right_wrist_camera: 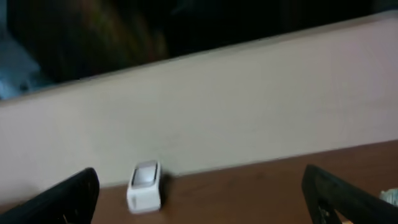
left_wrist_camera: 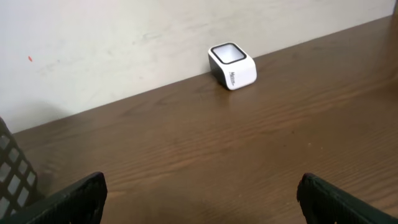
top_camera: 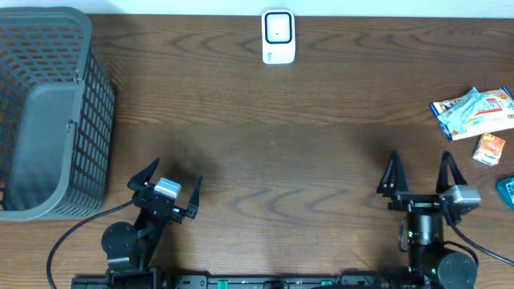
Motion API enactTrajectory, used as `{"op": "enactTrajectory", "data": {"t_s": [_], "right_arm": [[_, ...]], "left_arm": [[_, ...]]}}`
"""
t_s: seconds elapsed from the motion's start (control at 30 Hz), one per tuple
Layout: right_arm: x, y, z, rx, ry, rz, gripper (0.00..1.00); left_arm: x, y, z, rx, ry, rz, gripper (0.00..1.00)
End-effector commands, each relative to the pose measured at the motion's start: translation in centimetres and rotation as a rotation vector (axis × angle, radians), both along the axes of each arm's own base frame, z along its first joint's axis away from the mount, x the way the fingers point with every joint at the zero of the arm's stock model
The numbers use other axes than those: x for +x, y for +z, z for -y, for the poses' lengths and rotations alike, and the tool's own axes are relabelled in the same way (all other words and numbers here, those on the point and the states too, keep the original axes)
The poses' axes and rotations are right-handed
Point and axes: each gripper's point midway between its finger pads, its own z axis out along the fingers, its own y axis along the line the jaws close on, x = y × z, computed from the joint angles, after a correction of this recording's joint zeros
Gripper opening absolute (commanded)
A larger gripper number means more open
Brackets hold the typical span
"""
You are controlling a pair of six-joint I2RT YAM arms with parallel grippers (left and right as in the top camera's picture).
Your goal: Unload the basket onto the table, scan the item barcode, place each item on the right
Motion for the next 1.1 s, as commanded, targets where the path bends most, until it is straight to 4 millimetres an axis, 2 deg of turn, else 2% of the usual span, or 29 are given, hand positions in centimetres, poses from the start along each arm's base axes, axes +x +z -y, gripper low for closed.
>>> {"op": "enactTrajectory", "data": {"t_s": [0.0, 0.27, 0.5, 0.73, 0.9, 1.07], "right_arm": [[0.6, -2.1, 0.9, 0.08, -0.009, -0.032, 0.99], [1.9, -8.7, 2.9, 0.136, -0.088, -0.169, 0.99], [1.7, -12.5, 3.6, 0.146, -0.127, -0.321, 0.99], [1.8, -12.4, 3.7, 0.136, -0.13, -0.315, 0.99], [1.7, -12.4, 3.8, -0.085, -0.155, -0.329, 0.99], [1.7, -12.4, 3.7, -0.137, -0.158, -0.333, 0.99]], "left_arm": [[-0.2, -1.7, 0.3, 0.005, -0.018, -0.046, 0.98], [-0.2, -1.7, 0.3, 0.006, -0.019, -0.045, 0.98], [-0.2, -1.7, 0.3, 0.005, -0.018, -0.046, 0.98], [-0.2, -1.7, 0.3, 0.005, -0.019, -0.046, 0.98], [-0.2, -1.7, 0.3, 0.006, -0.018, -0.045, 0.98], [-0.2, -1.7, 0.3, 0.005, -0.018, -0.046, 0.98]]}}
